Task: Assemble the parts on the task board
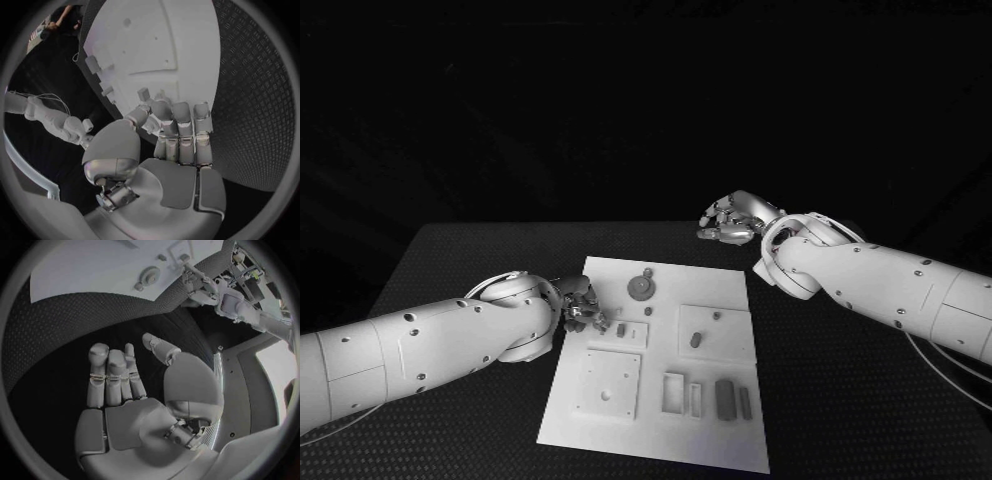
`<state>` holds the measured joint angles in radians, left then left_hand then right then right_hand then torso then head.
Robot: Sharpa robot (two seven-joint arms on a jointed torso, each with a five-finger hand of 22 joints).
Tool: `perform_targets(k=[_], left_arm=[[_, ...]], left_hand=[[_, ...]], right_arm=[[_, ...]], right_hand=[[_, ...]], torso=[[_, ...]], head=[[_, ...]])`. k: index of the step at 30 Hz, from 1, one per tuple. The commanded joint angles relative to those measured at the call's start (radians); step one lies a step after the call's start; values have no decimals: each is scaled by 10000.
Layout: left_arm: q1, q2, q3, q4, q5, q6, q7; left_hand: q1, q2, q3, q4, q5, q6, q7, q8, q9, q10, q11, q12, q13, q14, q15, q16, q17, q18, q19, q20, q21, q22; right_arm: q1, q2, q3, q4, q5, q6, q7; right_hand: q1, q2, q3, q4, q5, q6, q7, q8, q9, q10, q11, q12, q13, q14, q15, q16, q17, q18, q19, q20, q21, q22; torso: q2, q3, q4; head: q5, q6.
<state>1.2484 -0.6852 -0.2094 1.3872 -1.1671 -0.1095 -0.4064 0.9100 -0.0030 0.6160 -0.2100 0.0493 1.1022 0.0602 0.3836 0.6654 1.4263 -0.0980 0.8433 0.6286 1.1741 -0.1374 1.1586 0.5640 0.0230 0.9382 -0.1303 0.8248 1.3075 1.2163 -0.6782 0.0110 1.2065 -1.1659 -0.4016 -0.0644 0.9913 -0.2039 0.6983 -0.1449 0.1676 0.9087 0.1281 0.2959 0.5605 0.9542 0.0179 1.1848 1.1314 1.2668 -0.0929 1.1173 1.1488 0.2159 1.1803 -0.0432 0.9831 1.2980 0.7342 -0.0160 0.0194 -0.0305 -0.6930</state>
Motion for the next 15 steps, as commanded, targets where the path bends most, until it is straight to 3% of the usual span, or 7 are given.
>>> perform_targets(k=[1, 15], left_arm=[[-3, 24, 1, 13, -216, 232, -66], [-8, 10, -4, 34, -341, 476, -124]], left_hand=[[-63, 22, -3, 33, 46, 889, -562, 27, 717, -15, -59, 59, 13, 53, 13, 64, 18, -69, 58, -984, 63, 221], [-92, 7, -4, 14, 52, 958, -596, 105, 780, 8, -90, 180, 64, 85, -4, 158, 51, -62, 70, -1004, 123, 228]], right_arm=[[0, -9, 4, 22, -26, 76, 93], [0, -16, 4, 34, -29, 86, 94]], right_hand=[[-45, 49, -16, -1, 43, -2, 46, -38, -16, -52, 39, 28, -14, -30, 60, -37, -8, 459, -3, -56, -47, 3], [-47, 51, -19, -1, 68, 0, 46, -40, -19, -53, 39, 31, -18, -29, 60, -38, -11, 459, -2, -54, -49, 3]], torso=[[-1, -1, -3], [-11, 6, 3]], head=[[-4, -28], [-11, -56]])
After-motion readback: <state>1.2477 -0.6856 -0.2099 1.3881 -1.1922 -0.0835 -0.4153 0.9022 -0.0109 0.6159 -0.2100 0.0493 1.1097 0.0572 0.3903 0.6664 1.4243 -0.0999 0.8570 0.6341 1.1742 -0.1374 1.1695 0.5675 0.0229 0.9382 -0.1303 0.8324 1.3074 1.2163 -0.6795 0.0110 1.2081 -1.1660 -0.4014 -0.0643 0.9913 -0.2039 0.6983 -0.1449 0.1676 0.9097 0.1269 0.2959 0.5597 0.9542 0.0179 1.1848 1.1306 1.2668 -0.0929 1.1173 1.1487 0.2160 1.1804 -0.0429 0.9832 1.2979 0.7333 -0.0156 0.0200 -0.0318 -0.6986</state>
